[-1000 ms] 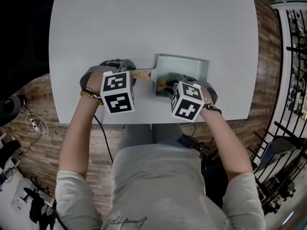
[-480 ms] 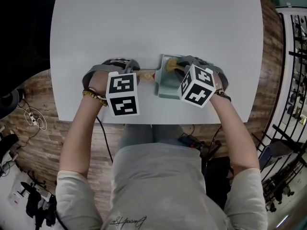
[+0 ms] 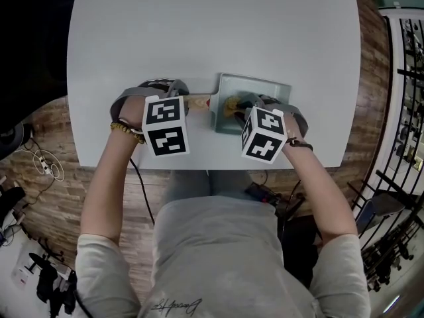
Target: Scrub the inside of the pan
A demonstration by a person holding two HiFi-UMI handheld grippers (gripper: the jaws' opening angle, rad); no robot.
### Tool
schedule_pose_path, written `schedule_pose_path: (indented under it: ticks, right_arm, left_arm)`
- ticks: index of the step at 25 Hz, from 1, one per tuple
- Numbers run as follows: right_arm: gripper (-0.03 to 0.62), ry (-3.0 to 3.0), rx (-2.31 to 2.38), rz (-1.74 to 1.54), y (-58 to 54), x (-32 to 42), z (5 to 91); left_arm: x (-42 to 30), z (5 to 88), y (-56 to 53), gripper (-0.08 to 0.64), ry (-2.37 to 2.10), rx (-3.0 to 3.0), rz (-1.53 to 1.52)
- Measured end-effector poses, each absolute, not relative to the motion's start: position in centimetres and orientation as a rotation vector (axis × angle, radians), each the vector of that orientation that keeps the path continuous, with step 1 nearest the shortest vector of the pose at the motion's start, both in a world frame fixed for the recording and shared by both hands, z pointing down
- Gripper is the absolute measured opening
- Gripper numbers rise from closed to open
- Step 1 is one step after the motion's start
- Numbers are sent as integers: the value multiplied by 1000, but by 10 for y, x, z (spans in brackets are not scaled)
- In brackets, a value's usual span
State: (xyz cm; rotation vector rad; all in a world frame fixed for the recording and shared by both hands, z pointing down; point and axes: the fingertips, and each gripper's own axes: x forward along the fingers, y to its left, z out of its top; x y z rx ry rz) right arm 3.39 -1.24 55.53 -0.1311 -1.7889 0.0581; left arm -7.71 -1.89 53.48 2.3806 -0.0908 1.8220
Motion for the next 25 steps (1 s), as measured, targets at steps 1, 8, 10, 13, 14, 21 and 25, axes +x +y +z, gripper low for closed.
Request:
schedule_pose_path:
  ticks: [1, 8, 10, 13, 14, 21, 25]
  right_arm:
    - [72, -1788, -146, 72, -5, 35, 555]
    - [71, -1784, -225, 140, 24, 43, 556]
    - [71, -1785, -240, 117, 26, 43, 556]
    - [72, -1788, -215, 85, 12, 45, 557]
    - [72, -1790, -194, 88, 3, 45, 557]
    - [72, -1791, -82, 86, -58, 52, 556]
    - [72, -1783, -77, 44, -73, 52, 558]
  left_arm:
    - [-77, 535, -19, 152, -90, 2379, 1823]
    - [-78, 537, -20, 152, -81, 2367, 1839]
    - [-78, 538, -20, 152, -63, 2373, 1854]
    - [-79, 537, -20, 152, -32, 2389, 1891]
    - [-79, 537, -20, 152, -26, 2390, 1895]
    - [-78, 534, -18, 152, 3, 2390, 1893]
    - [-80, 535, -18, 152, -8, 2377, 1880]
